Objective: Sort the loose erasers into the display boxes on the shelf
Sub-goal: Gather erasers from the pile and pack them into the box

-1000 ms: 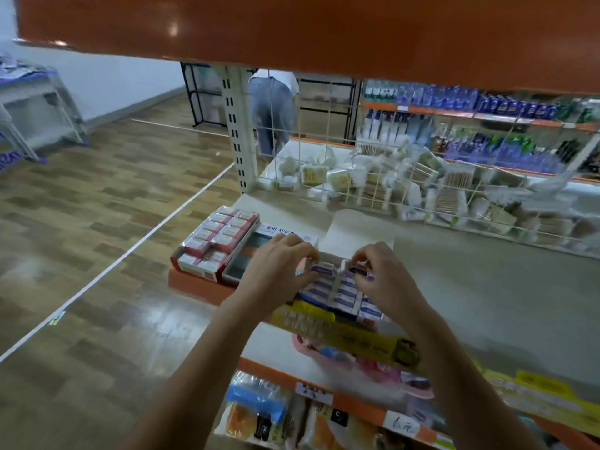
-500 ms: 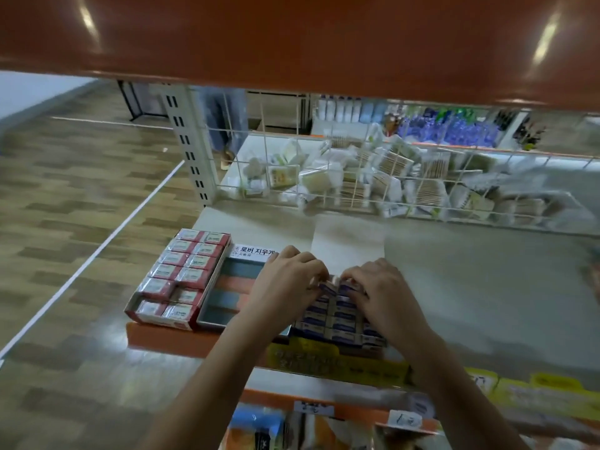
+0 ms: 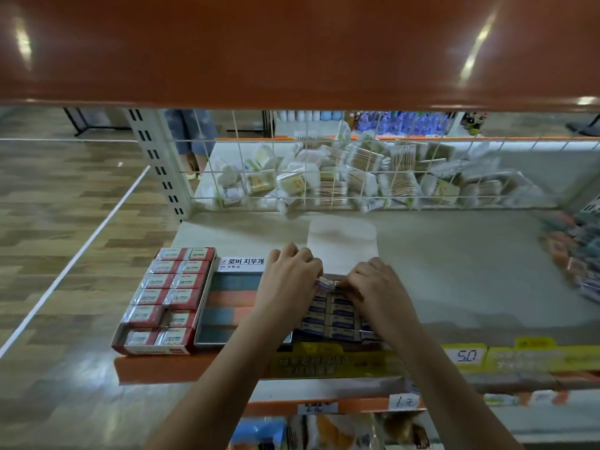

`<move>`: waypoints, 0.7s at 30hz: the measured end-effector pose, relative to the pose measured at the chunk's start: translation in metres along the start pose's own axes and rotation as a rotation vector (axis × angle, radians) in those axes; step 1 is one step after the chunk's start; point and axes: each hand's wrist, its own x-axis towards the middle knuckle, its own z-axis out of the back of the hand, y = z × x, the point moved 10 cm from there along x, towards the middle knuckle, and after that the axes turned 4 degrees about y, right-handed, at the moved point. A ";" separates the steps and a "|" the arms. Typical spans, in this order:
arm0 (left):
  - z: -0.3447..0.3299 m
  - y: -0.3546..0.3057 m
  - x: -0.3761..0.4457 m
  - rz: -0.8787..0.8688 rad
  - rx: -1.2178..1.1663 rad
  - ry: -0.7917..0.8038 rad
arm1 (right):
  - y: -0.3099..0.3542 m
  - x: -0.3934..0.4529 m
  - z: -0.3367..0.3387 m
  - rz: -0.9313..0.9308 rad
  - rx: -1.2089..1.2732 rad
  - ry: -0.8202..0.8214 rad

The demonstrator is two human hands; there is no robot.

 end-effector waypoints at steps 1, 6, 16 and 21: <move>-0.001 -0.001 0.001 0.003 0.008 -0.002 | 0.000 0.000 0.000 0.000 -0.008 -0.002; 0.000 0.000 0.001 0.033 0.064 -0.025 | 0.000 -0.001 0.000 0.011 -0.008 -0.022; -0.004 -0.010 0.013 0.007 0.202 0.022 | -0.003 -0.001 -0.004 0.006 -0.001 0.008; -0.009 -0.017 0.014 -0.020 0.286 0.046 | -0.001 -0.001 -0.003 0.018 0.003 0.026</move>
